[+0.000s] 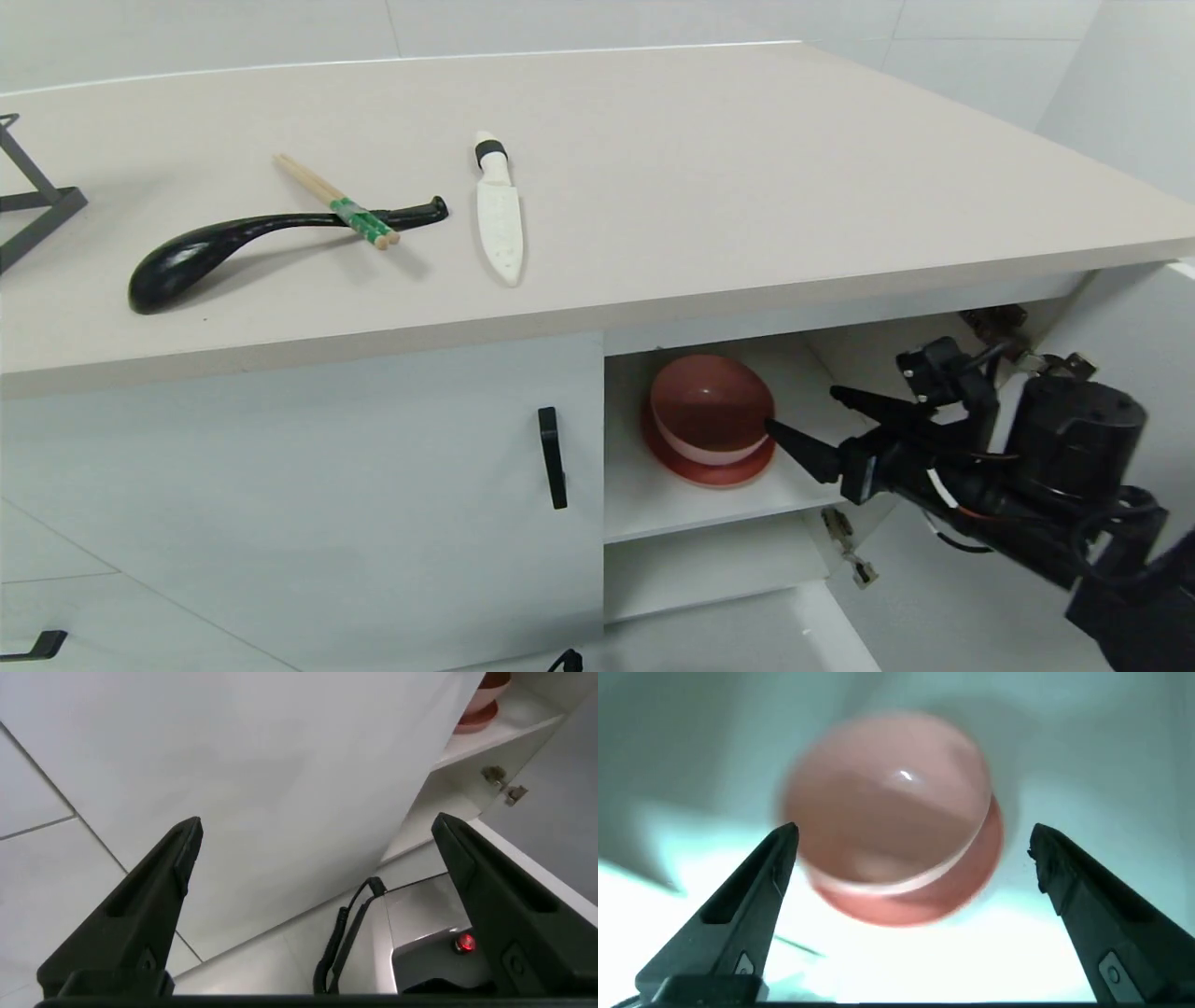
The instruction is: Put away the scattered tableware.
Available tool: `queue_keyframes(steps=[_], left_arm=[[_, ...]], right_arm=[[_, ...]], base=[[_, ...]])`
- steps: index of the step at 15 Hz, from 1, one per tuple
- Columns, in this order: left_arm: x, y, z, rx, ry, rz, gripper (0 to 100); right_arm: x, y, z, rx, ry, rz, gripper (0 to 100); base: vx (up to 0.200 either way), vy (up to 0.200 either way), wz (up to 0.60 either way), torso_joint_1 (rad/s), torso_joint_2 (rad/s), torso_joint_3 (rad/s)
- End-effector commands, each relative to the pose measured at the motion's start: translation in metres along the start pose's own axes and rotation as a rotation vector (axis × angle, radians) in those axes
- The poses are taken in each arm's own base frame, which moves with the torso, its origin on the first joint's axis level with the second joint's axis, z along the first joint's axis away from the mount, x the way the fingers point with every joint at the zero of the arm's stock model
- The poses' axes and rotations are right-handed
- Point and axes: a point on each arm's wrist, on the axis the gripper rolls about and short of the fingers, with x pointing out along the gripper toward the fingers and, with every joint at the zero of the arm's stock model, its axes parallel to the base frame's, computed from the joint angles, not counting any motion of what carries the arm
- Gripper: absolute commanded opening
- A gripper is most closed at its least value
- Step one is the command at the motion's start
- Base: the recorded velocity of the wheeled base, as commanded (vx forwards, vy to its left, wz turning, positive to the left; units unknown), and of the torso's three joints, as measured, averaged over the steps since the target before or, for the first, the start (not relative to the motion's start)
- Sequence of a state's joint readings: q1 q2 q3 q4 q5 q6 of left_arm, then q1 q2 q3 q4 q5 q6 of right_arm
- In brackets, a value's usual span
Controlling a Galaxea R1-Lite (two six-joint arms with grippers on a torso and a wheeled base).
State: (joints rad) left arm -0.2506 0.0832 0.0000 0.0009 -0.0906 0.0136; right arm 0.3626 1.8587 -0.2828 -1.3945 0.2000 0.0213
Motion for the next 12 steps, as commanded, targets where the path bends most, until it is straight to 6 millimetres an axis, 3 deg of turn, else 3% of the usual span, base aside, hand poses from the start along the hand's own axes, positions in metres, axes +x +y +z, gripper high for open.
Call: queue_keyframes(steps=[1,8,10,12], left_arm=[[0.001,-0.001,0.0,-0.007,0.014,0.046,100],[0.002,-0.002,0.0,-0.013,0.015,0.135,100],[0.002,-0.002,0.0,-0.013,0.015,0.135,100],[0.002,-0.002,0.0,-0.016,0.016,0.147,100]], right_arm=[[-0.098,0.021,0.026,-0.035,-0.164,0.005,100],[-0.192,0.031,0.031,-0.069,-0.335,-0.104,100],[-0.214,0.037,0.019,-0.065,-0.335,-0.128,100],[-0.249,0.05,-0.012,-0.075,-0.336,-0.16,100]], base=[[0.0,0.0,0.0,0.0,0.0,0.0],[0.0,0.0,0.0,0.0,0.0,0.0],[0.0,0.0,0.0,0.0,0.0,0.0],[0.0,0.0,0.0,0.0,0.0,0.0]])
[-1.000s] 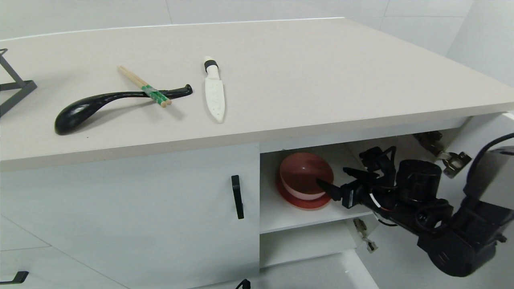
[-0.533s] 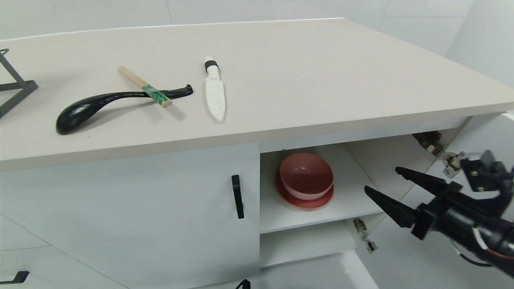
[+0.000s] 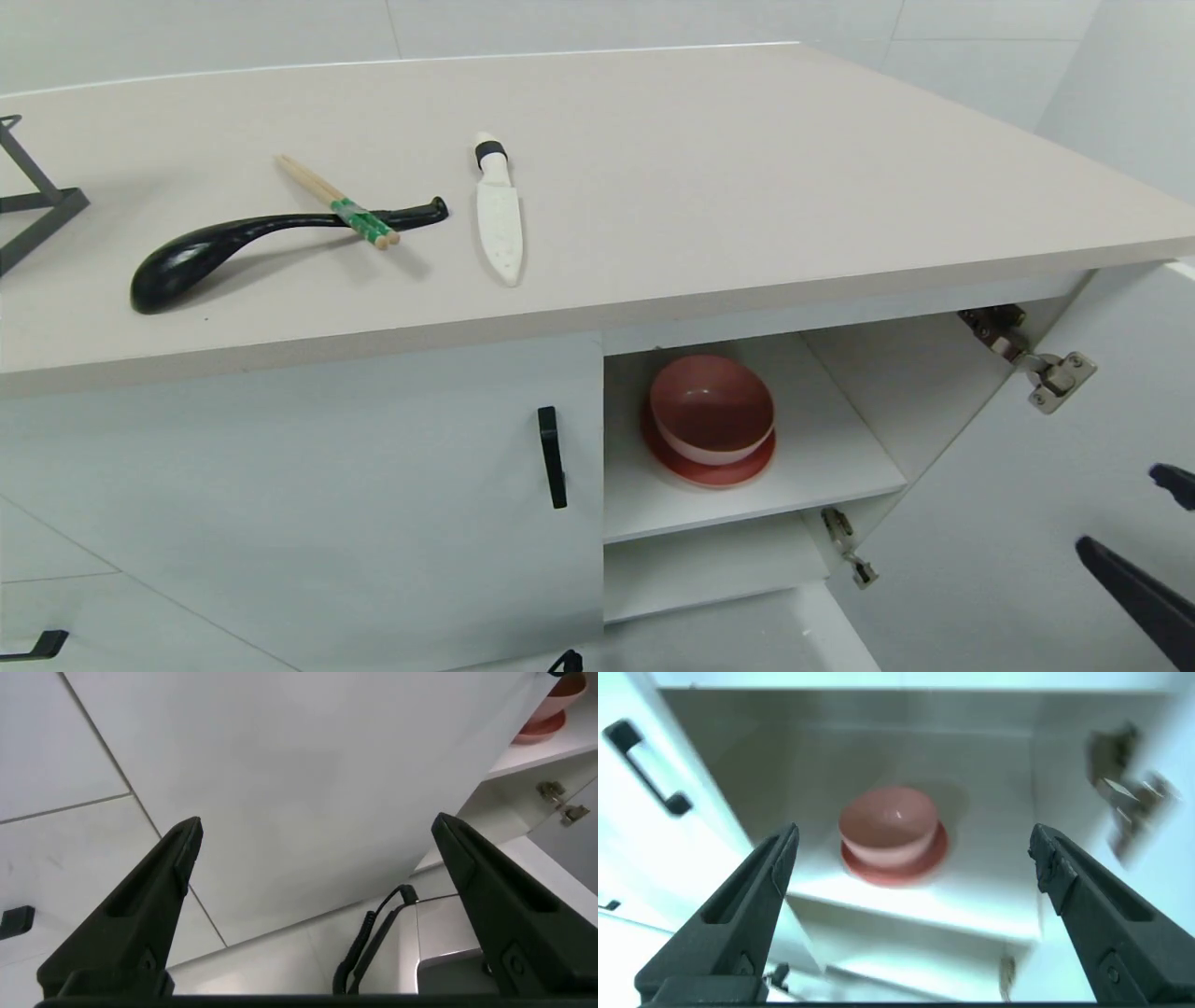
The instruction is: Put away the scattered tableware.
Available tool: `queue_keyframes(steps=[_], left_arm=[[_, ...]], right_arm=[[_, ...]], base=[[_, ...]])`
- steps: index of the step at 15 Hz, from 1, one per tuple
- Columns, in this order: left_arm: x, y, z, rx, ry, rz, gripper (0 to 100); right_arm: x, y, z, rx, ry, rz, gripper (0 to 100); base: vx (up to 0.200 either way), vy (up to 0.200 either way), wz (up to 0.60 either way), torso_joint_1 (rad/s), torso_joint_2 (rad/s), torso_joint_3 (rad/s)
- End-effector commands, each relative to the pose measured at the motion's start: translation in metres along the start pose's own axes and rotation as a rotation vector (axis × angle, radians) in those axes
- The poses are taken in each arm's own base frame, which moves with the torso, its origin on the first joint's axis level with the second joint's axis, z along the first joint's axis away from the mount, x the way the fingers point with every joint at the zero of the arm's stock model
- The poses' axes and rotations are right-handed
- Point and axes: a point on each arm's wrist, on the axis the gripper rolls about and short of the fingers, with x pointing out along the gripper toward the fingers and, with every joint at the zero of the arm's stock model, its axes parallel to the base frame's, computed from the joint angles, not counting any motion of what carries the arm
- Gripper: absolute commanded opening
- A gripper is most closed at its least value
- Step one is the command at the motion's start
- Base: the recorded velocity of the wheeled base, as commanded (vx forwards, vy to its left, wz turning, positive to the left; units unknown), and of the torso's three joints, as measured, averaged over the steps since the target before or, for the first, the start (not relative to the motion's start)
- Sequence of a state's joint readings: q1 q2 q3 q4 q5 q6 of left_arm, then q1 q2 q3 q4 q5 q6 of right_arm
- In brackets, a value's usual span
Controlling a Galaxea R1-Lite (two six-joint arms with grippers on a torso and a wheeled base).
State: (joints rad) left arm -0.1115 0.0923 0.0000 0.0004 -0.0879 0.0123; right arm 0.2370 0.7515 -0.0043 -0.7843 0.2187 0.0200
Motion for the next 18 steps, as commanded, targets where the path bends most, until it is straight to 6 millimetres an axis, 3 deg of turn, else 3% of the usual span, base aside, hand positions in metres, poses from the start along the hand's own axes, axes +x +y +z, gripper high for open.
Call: queue_keyframes(steps=[1,4,11,14,18], left_arm=[[0.0,0.0,0.0,-0.002,0.004,0.033,100],[-0.006,-0.003,-0.002,0.001,-0.091,0.118,100],[-0.006,-0.003,-0.002,0.003,-0.09,0.116,100],[-0.006,-0.003,-0.002,0.003,-0.09,0.111,100],[-0.006,-0.003,-0.002,0.003,-0.09,0.116,100]], right_arm=[[-0.065,0.016,-0.021,-0.047,-0.133,-0.083,100],[-0.082,0.024,-0.021,-0.072,-0.17,-0.135,100],[-0.082,0.024,-0.06,-0.008,-0.024,-0.147,100],[-0.082,0.024,-0.061,-0.006,-0.018,-0.145,100],[-0.084,0.019,-0.066,-0.032,0.031,-0.41,100]], base=[[0.0,0.0,0.0,0.0,0.0,0.0],[0.0,0.0,0.0,0.0,0.0,0.0],[0.0,0.0,0.0,0.0,0.0,0.0],[0.0,0.0,0.0,0.0,0.0,0.0],[-0.05,0.0,0.0,0.001,0.0,0.001]])
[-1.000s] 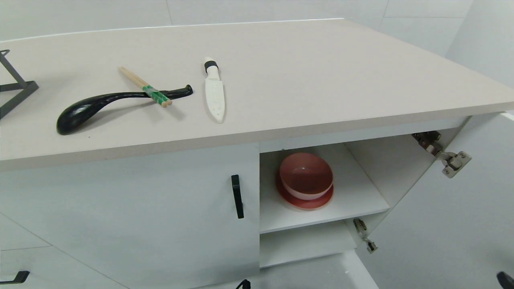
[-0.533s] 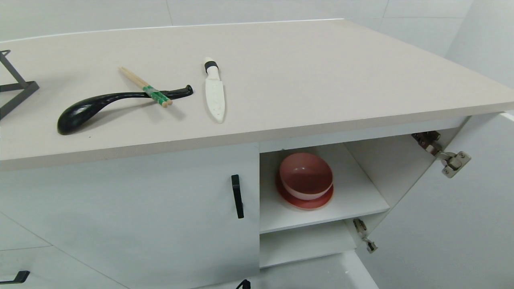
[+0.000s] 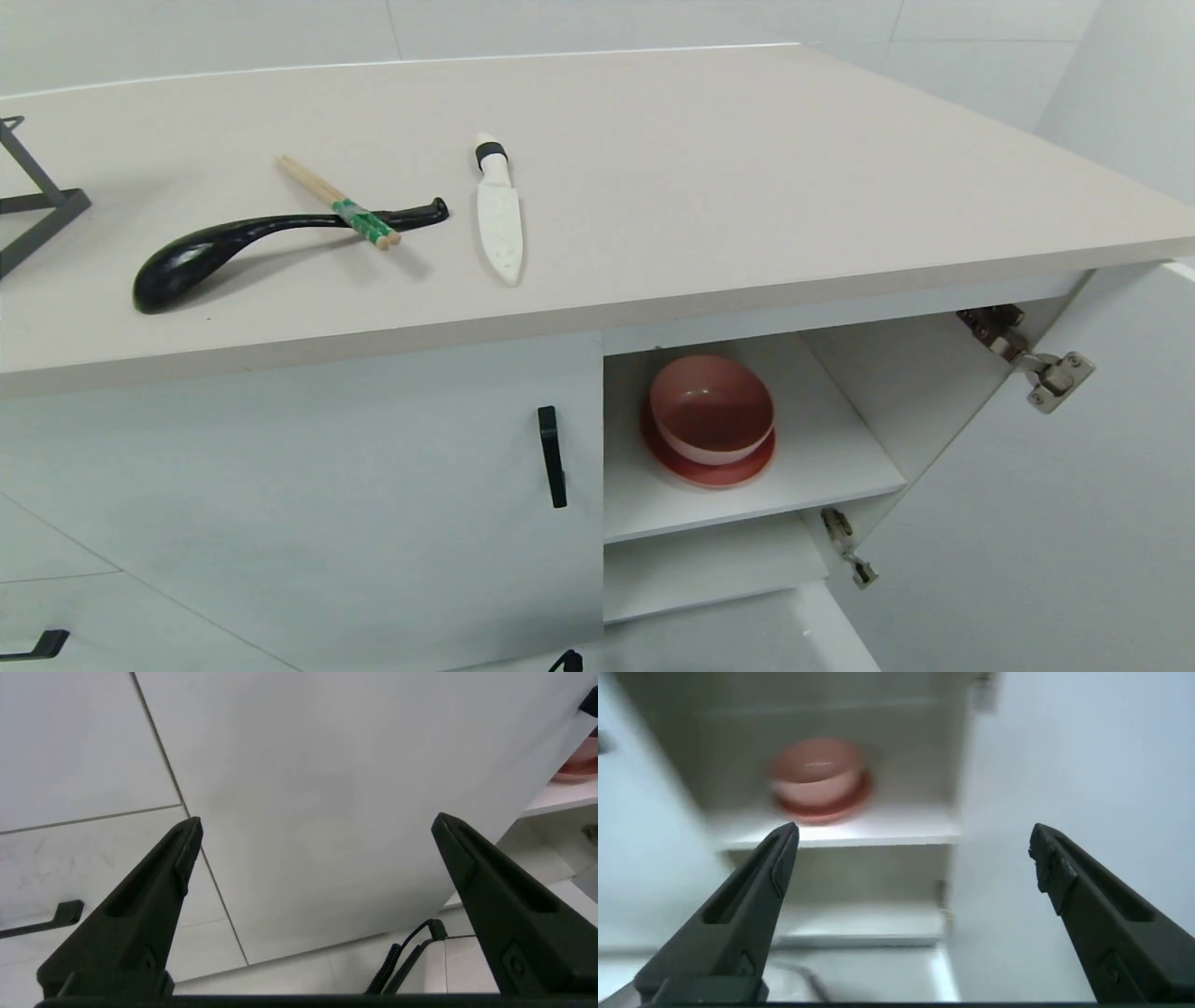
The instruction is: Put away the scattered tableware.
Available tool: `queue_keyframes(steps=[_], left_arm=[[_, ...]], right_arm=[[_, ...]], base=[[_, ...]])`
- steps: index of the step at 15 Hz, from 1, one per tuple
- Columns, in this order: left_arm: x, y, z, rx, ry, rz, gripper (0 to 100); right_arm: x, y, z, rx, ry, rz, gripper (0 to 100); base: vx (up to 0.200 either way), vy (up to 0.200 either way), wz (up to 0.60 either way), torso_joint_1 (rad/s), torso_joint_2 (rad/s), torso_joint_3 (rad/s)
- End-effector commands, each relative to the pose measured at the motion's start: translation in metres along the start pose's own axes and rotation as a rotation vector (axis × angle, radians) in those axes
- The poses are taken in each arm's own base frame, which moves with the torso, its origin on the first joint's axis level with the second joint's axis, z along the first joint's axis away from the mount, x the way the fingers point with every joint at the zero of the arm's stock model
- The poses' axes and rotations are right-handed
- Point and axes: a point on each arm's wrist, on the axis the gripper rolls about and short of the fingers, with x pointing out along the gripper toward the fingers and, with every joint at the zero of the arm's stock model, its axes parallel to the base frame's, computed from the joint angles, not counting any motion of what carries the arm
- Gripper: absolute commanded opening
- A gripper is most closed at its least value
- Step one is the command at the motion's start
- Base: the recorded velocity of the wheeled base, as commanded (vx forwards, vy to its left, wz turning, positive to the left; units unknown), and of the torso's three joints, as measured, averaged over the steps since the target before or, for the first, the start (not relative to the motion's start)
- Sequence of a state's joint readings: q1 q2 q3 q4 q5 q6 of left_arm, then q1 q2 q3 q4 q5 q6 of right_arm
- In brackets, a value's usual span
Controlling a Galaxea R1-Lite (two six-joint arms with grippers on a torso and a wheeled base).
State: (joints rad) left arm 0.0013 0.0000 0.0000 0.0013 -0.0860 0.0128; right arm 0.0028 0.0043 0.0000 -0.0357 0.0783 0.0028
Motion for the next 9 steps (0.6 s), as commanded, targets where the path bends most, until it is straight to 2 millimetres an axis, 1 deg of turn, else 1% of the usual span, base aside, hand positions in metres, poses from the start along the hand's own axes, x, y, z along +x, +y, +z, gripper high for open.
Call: queue_keyframes(steps=[1,8,9], left_arm=[[0.0,0.0001,0.0001,-0.002,-0.001,0.003,100],[0.0,0.0001,0.0001,-0.01,-0.001,0.003,100],[0.0,0.0001,0.0001,-0.008,-0.001,0.003,100]], right_arm=[[0.0002,-0.0014,-0.0033,-0.004,0.036,-0.066,100],[0.0002,-0.0014,-0.0031,0.007,0.034,-0.064,100],[0.0002,-0.0015,-0.0031,0.006,0.034,-0.064,100]], base=[[-0.2,0.0,0.0,0.002,0.0,0.007],[-0.2,0.0,0.0,0.002,0.0,0.002],[-0.2,-0.2,0.0,0.002,0.0,0.007]])
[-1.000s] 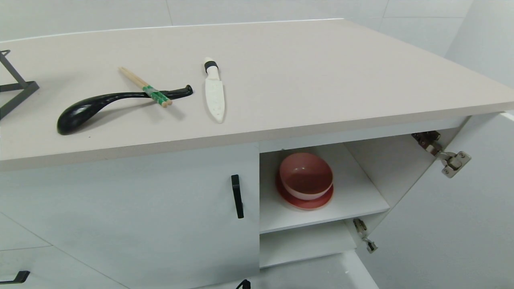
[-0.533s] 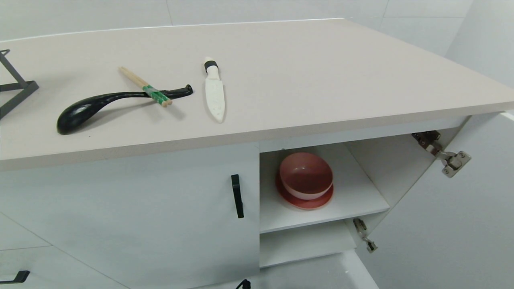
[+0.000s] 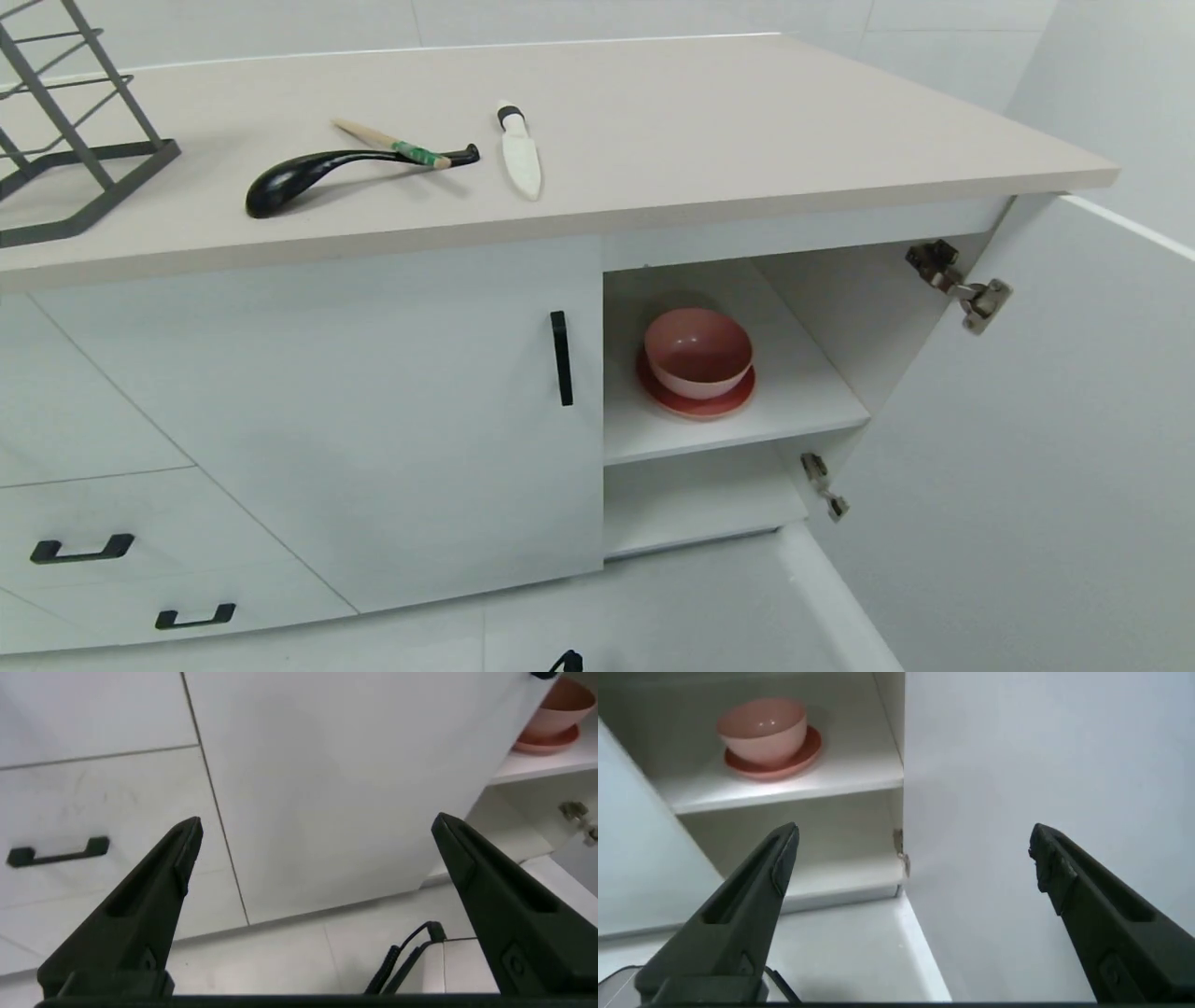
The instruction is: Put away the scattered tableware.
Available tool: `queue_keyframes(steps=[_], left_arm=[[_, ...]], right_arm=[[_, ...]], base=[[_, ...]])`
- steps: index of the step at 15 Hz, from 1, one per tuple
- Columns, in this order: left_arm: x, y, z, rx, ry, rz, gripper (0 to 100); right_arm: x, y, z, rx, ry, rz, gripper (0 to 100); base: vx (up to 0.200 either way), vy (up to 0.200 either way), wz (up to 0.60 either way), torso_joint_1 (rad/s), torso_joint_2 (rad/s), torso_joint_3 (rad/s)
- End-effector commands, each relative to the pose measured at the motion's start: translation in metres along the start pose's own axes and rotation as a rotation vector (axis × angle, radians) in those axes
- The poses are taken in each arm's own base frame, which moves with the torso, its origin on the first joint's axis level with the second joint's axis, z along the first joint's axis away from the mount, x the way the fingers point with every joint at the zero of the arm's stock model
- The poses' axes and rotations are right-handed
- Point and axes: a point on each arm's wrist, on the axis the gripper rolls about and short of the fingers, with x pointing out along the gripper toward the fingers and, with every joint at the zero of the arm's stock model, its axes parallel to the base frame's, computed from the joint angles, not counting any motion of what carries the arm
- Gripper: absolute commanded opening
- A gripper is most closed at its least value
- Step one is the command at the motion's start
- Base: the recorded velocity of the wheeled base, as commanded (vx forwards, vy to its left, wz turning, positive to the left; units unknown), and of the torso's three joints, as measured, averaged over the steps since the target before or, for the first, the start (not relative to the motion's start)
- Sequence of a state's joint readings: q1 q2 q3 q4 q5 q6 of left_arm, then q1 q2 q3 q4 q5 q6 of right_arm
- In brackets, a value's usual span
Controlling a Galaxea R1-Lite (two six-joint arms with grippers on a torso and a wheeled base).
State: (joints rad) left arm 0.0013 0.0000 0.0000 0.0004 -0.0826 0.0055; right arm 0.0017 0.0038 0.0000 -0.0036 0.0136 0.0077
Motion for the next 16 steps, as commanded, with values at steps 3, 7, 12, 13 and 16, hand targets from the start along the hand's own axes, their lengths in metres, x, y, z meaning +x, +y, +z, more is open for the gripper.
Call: queue_keyframes(steps=[3,7,12,13,16], left_arm=[[0.0,0.0,-0.0001,0.005,0.001,0.0,100],[0.0,0.0,-0.0001,0.007,0.001,-0.002,100],[0.0,0.0,0.0,0.002,0.0,0.0,100],[0.0,0.0,0.0,0.002,0.0,-0.002,100],[0.0,0.0,-0.0001,0.002,0.001,-0.002,100]], right_arm=[[0.0003,0.0,0.0002,0.0,0.003,0.002,100],[0.0003,0.0,0.0002,0.0,0.003,0.002,100],[0.0003,0.0,0.0002,0.0,0.003,0.0,100],[0.0003,0.0,0.0002,0.0,0.003,0.002,100],[0.0003,0.0,0.0002,0.0,0.003,0.002,100]], base=[[-0.2,-0.2,0.0,0.002,0.0,0.004],[-0.2,-0.05,0.0,0.001,0.0,0.005],[-0.16,-0.04,0.0,0.0,0.0,0.004],[0.0,-0.2,0.0,0.007,0.0,0.012],[0.0,-0.2,0.0,0.004,0.0,0.001]])
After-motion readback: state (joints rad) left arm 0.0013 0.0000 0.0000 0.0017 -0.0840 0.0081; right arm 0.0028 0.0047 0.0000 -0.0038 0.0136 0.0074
